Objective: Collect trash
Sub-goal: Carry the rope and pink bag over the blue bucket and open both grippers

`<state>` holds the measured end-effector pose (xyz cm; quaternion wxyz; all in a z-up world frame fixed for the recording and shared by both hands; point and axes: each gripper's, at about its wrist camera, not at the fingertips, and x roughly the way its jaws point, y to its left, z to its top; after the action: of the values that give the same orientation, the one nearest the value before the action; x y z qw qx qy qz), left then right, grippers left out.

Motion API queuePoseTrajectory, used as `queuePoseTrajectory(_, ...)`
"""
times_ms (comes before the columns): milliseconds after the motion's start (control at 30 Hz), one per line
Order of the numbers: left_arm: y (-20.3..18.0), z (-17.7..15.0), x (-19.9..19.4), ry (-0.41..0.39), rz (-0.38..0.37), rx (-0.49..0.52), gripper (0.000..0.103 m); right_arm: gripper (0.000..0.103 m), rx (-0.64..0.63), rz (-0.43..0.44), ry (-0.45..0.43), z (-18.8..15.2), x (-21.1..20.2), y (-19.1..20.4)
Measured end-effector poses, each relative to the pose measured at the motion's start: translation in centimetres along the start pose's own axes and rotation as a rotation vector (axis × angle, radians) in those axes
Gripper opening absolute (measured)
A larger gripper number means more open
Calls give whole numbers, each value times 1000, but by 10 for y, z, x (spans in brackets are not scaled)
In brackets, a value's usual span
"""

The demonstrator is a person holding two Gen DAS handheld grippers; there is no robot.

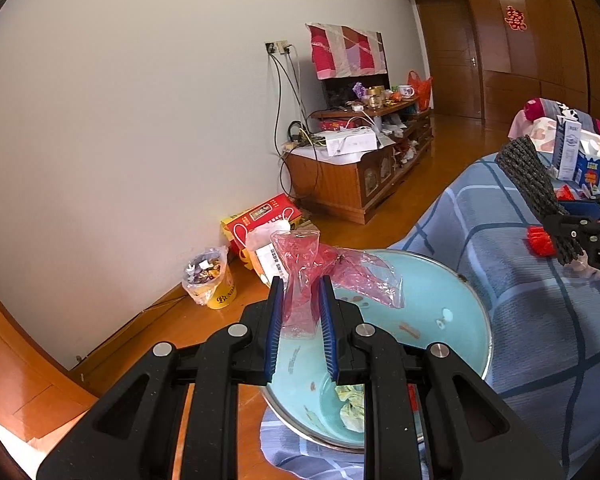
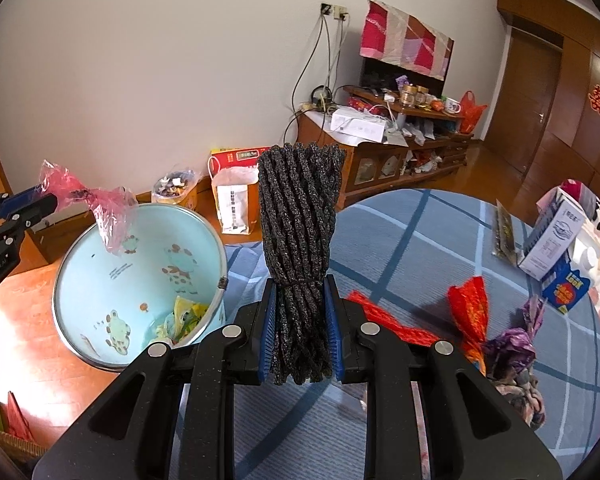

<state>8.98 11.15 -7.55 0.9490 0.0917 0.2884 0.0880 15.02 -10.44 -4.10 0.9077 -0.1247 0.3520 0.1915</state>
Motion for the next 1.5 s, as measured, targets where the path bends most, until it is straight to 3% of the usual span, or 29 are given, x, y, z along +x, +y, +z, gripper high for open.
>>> queuePoseTrajectory(1500,27,-7,7,9,122,-17,18,23,-102,83,31,14,29,63)
